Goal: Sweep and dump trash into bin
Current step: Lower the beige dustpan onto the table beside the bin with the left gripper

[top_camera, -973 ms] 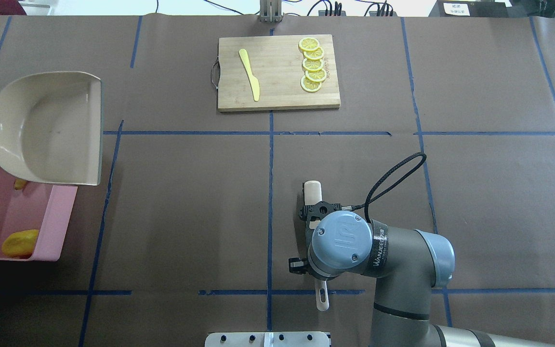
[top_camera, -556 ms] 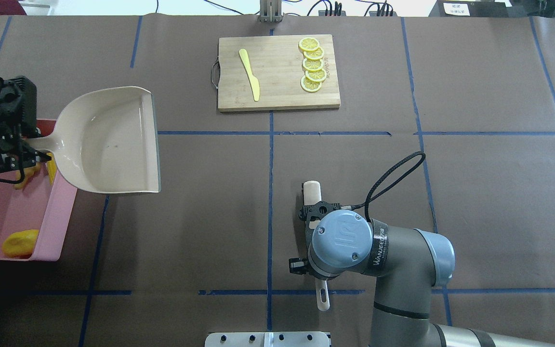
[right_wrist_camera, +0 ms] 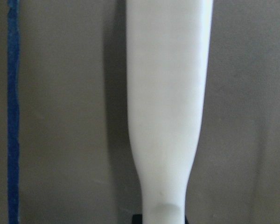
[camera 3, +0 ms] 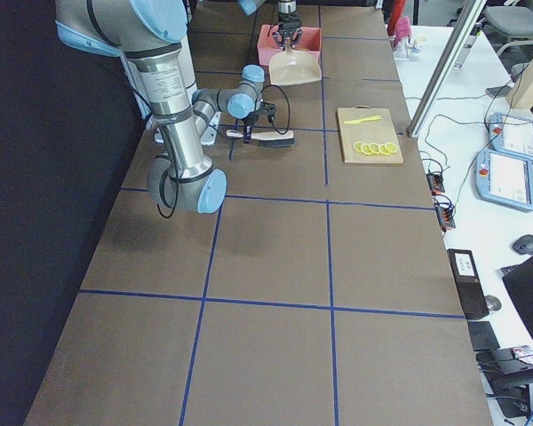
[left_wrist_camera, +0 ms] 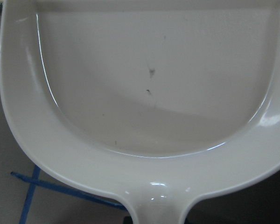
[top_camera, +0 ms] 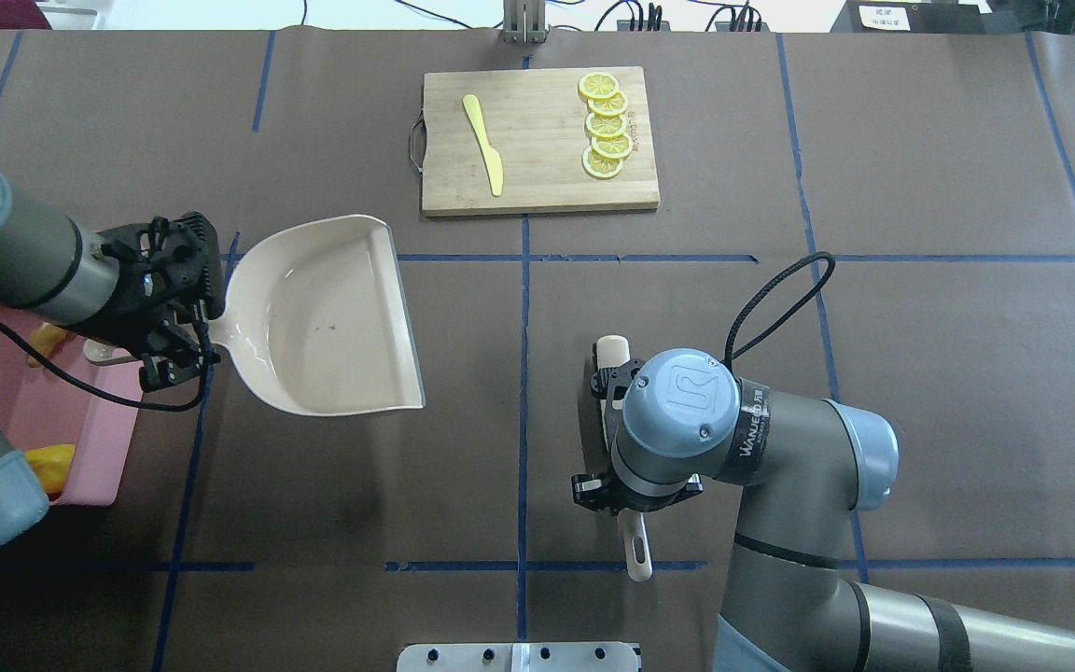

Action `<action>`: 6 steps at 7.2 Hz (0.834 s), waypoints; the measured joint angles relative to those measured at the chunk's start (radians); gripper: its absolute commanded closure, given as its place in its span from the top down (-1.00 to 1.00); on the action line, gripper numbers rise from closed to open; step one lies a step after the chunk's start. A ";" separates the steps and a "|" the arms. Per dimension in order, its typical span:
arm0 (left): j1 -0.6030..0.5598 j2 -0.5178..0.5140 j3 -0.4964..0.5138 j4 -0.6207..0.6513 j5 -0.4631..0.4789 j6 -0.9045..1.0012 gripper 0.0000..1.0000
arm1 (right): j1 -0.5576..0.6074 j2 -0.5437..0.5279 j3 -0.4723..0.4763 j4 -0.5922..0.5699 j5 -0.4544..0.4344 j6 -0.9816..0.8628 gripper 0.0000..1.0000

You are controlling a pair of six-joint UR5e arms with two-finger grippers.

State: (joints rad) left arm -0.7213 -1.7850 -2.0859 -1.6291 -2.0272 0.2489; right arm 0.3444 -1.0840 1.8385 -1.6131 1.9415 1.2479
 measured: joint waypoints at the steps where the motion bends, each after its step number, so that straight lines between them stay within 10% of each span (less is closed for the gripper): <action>1: 0.052 -0.033 0.024 0.000 0.036 -0.025 -1.00 | 0.013 0.001 -0.005 -0.010 0.022 -0.008 -1.00; 6: 0.194 -0.180 0.178 -0.001 0.110 -0.009 -0.95 | 0.021 0.006 -0.005 -0.034 0.050 -0.016 -1.00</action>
State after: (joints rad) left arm -0.5270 -1.9651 -1.9076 -1.6302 -1.9168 0.2394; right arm 0.3651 -1.0780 1.8333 -1.6466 1.9911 1.2318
